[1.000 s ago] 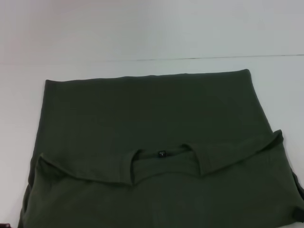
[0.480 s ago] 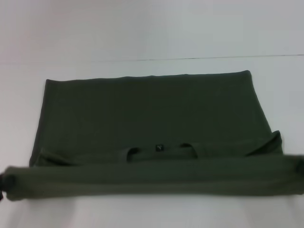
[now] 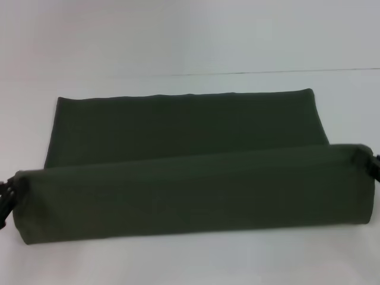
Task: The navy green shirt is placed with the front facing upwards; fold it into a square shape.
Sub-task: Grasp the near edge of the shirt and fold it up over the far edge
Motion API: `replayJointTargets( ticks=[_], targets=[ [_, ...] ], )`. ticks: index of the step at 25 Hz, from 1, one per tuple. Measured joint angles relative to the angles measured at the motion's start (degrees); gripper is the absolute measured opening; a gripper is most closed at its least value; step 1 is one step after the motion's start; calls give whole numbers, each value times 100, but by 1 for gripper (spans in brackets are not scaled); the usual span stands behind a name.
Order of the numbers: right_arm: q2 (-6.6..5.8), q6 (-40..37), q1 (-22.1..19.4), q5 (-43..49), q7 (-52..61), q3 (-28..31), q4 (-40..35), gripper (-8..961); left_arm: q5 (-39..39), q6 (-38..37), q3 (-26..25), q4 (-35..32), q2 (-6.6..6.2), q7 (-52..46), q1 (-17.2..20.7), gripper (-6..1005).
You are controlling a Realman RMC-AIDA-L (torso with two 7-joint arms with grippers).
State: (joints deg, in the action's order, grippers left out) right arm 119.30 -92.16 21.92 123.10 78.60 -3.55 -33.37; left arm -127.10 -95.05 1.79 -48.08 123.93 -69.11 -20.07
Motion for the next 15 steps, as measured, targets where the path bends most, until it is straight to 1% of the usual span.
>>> replayJointTargets(
  ticks=[1,5,10,15],
  targets=[
    [-8,102,68,6,53,-4,-3,59,0,0,0,0,0,0,0,34],
    [-50,464,303,19,248,-83,-10,60,26,605,276,177,8,-222,-223,34],
    [-86,953,704,-2,487,-171,-20,59,59,1217,302,439,4,-283,-647,35],
    [-92,1465,1036,-4,698,-328,-21,58,122,1759,308,531,5,-333,-1028,35]
  ],
)
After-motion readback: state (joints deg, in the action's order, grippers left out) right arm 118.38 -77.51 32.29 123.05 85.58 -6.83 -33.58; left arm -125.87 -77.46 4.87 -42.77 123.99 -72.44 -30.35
